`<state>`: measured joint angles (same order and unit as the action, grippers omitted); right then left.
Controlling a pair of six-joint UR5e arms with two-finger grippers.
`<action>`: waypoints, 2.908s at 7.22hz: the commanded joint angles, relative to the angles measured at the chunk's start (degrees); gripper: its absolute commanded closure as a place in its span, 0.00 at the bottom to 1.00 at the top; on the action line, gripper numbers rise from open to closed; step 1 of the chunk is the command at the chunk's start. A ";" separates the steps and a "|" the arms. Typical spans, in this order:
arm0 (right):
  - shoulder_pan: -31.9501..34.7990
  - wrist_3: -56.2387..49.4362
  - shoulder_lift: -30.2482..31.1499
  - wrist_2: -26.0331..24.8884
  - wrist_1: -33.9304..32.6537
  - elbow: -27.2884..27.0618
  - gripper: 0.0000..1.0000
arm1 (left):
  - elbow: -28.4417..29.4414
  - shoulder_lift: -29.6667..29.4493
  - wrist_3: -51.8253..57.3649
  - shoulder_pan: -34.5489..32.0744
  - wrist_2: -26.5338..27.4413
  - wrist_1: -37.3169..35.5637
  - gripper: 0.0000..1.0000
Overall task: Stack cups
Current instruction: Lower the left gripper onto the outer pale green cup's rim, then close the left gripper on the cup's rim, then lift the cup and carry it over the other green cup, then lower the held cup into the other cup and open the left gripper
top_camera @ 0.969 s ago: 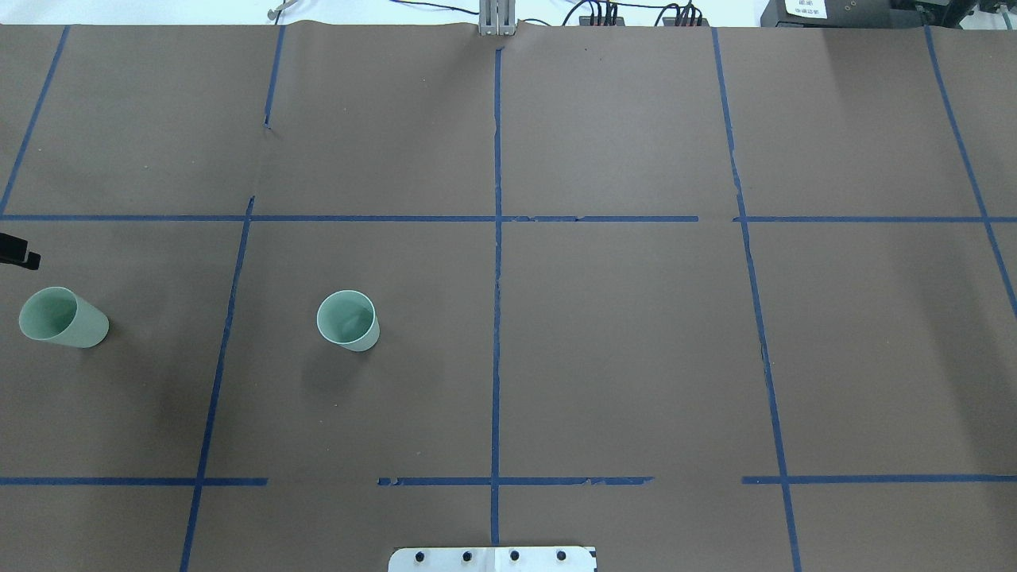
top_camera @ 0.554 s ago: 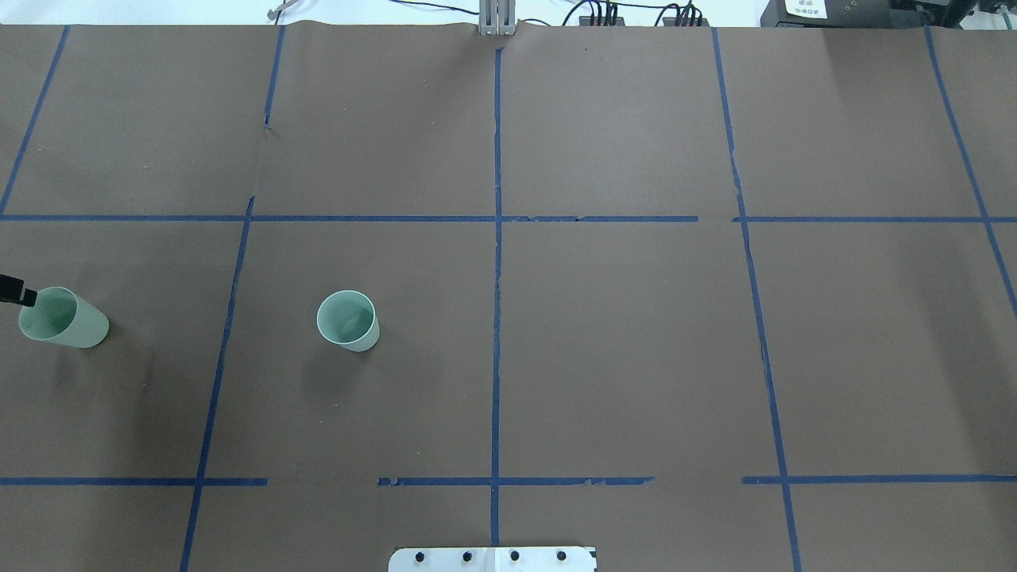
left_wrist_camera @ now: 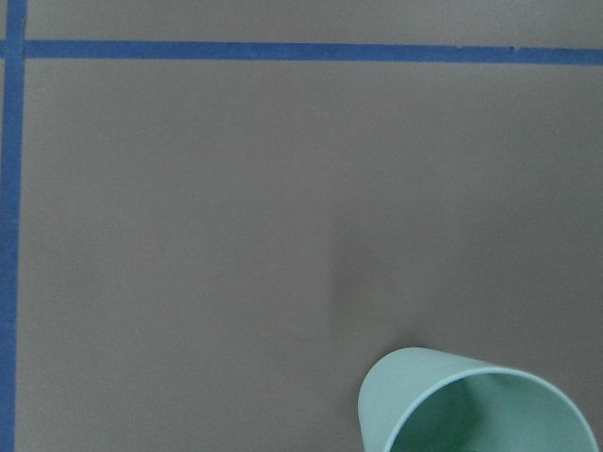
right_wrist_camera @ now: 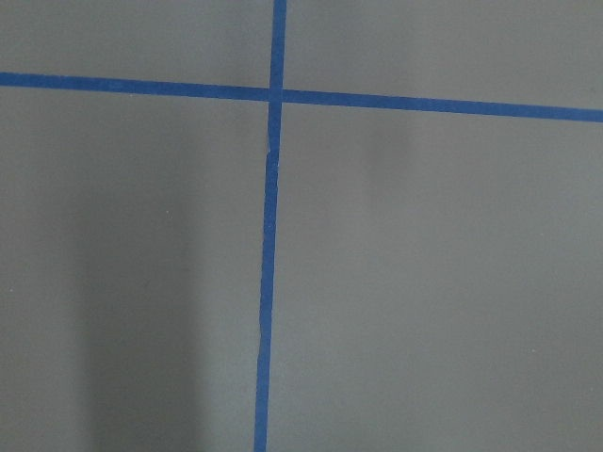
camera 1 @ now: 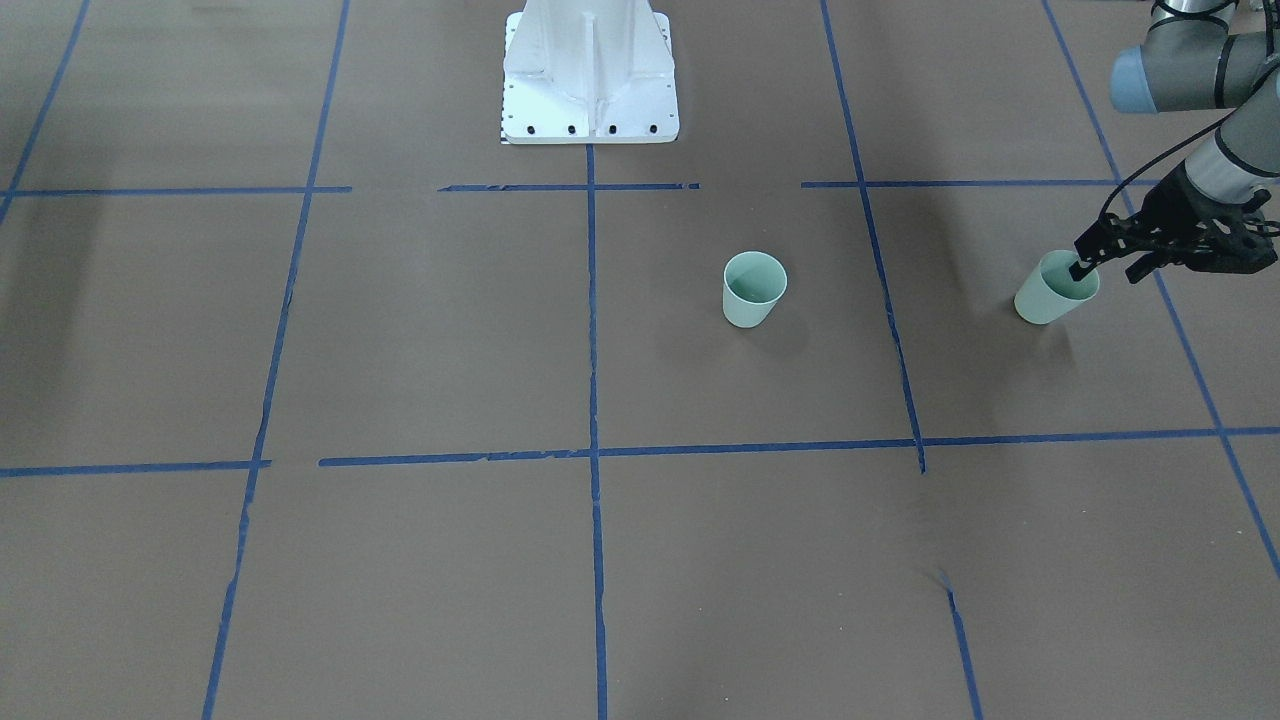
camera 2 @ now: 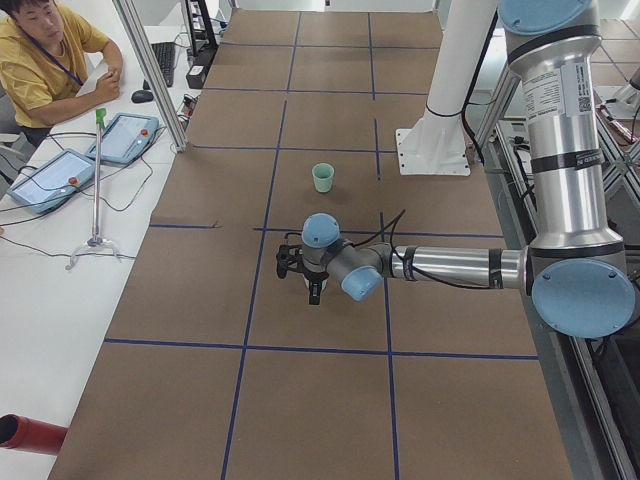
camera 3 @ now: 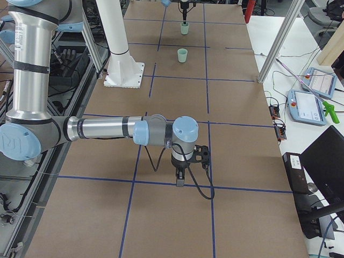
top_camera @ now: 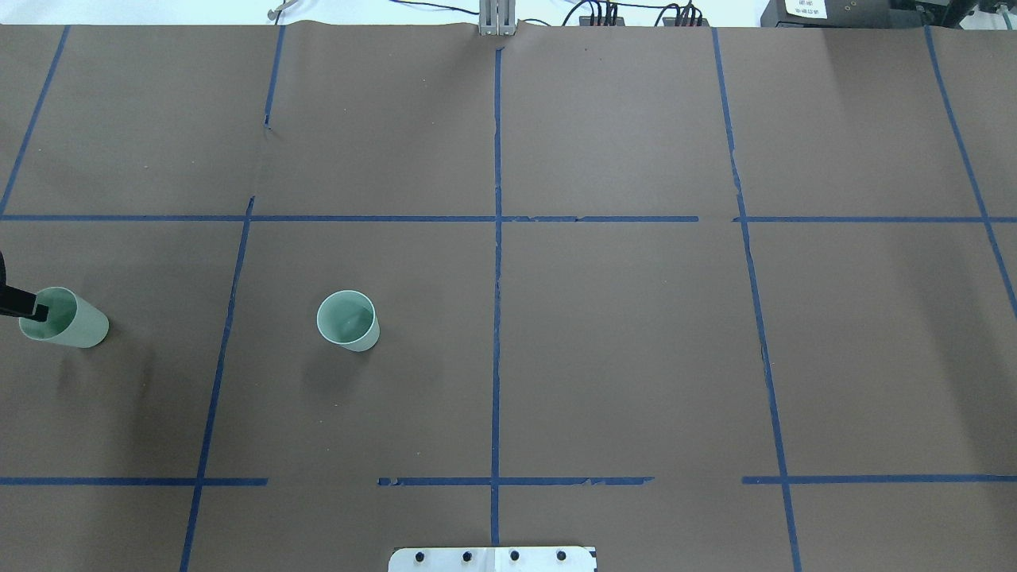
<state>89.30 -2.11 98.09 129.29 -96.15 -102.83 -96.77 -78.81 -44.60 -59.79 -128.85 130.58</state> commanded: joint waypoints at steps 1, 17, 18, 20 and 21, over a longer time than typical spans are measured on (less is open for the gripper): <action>0.08 0.00 0.00 0.00 0.00 0.00 0.00 | -0.61 -0.11 -0.48 0.12 -0.17 -0.24 1.00; 0.09 0.00 0.00 0.00 0.00 0.00 0.00 | -20.65 -33.94 -37.84 18.92 11.67 -47.04 1.00; 0.09 0.00 0.00 0.00 0.00 0.00 0.00 | -20.83 -33.95 -37.75 19.71 12.48 -48.48 1.00; 0.08 0.00 0.00 0.00 0.00 0.00 0.00 | -20.74 -35.26 -37.84 20.59 12.83 -48.49 1.00; 0.09 0.00 0.00 0.00 0.00 0.00 0.00 | -20.48 -35.62 -37.93 21.03 12.84 -48.40 1.00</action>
<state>89.36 -2.11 98.09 129.29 -96.15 -102.83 -117.44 -113.86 -82.45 -39.31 -116.20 82.25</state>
